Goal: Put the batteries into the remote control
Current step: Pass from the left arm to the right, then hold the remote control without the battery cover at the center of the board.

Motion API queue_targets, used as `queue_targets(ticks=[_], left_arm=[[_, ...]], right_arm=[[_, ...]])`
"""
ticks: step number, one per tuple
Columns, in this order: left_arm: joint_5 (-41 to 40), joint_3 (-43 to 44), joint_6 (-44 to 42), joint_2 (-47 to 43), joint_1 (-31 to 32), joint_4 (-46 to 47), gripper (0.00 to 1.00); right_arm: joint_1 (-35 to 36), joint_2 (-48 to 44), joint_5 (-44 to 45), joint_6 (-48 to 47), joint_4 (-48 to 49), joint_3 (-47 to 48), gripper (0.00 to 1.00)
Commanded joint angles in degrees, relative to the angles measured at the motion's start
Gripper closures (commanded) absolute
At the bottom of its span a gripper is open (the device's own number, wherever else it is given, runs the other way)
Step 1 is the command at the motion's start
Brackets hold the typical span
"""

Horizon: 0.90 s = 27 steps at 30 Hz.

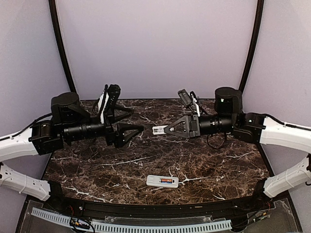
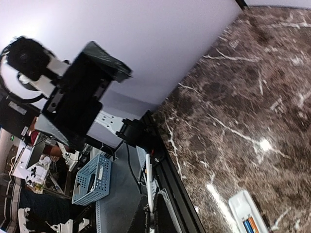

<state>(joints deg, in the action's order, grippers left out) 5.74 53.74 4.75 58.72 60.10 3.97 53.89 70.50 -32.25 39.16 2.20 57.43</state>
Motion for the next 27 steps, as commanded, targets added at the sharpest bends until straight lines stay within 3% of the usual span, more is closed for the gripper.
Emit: queue_targets(ticks=[1,5,11,18,27], left_arm=[[-0.8,-1.9,-20.6,4.1,0.0,-17.4,0.14],[3.2,-3.9,-30.2,11.8,0.3,-22.3,0.11],[11.1,-1.6,-39.2,25.8,0.3,-22.6,0.02],[12.6,2.9,-42.8,38.6,0.3,-20.6,0.01],[8.7,3.7,-39.1,43.7,1.0,-16.9,0.04]], right_arm=[[-4.0,-0.9,0.6,10.0,-7.7,-9.2,1.0],[-6.5,0.9,-2.2,14.7,-2.5,-18.0,1.0],[-7.8,6.5,-5.0,14.1,1.7,-22.2,1.0],[-9.0,8.4,-7.0,15.4,7.6,-27.6,1.0],[-9.3,9.8,-8.1,14.6,9.1,-28.2,1.0]])
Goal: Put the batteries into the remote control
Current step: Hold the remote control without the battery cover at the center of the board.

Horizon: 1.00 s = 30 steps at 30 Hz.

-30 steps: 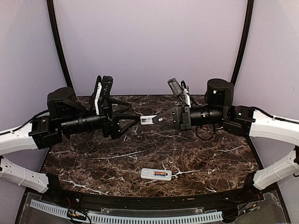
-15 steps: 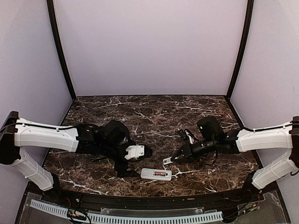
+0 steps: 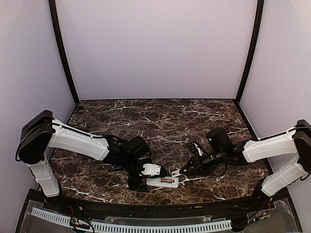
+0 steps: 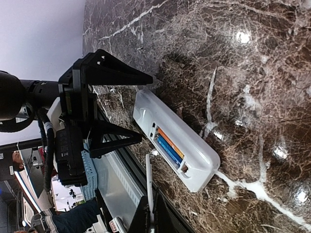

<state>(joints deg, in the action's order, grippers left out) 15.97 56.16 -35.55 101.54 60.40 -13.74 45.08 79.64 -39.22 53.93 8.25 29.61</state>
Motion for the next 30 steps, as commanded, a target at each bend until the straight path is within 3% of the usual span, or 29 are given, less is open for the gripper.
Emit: queue_targets(ticks=[1,6,12,19,30], left_arm=[[-1.8,1.4,2.4,1.1,1.0,0.5,0.08],[-2.3,0.8,7.2,1.4,3.2,-1.3,0.3],[-6.9,1.7,15.0,2.3,5.7,-2.2,0.41],[-11.0,1.0,19.2,2.1,6.0,-2.5,0.26],[-9.5,-2.2,25.0,0.3,6.1,0.8,0.27]], right_arm=[[-0.5,0.7,-1.2,0.1,3.2,-0.4,1.0],[-0.4,0.3,-1.3,2.3,6.5,-2.0,1.0],[-0.3,0.8,-1.6,2.4,6.1,-1.4,1.0],[-0.5,6.1,-6.6,-3.1,3.7,2.7,1.0],[0.8,11.7,-8.5,-1.6,4.7,6.0,1.0]])
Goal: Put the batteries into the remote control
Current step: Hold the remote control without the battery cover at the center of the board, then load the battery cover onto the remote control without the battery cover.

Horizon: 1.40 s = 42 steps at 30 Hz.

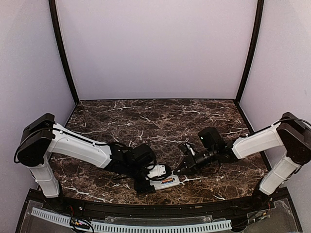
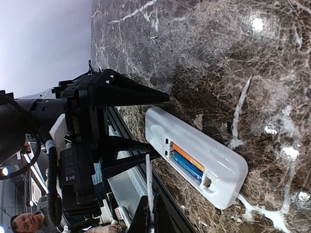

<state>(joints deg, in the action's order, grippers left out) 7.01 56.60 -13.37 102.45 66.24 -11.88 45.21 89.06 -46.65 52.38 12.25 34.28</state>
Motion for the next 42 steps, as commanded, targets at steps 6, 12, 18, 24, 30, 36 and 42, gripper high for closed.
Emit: queue_targets(ticks=[6,12,18,24,30,36,42], left_arm=[[-0.8,-4.0,2.5,-1.8,0.3,0.3,0.29],[-0.5,-4.4,2.4,-2.0,0.2,0.6,0.3],[-0.2,-4.3,2.2,-2.2,0.2,0.6,0.3],[-0.6,-4.3,2.1,-2.3,0.2,0.6,0.3],[-0.4,-4.2,2.1,-2.1,0.2,0.7,0.3],[-0.5,-4.3,2.2,-2.0,0.2,0.6,0.3],[-0.5,-4.2,2.3,-2.0,0.2,0.6,0.3]], right_arm=[[1.6,6.9,-2.0,0.7,2.9,3.4,1.0],[1.9,8.3,-2.2,3.3,5.7,2.6,1.0],[2.9,9.1,-2.5,4.4,7.2,2.7,1.0],[3.4,9.6,-1.9,5.5,7.2,2.3,1.0],[4.0,9.8,-0.9,6.1,6.9,2.0,1.0],[4.0,9.3,0.1,5.8,5.6,1.6,1.0],[4.0,8.4,1.4,5.8,4.2,1.4,1.0]])
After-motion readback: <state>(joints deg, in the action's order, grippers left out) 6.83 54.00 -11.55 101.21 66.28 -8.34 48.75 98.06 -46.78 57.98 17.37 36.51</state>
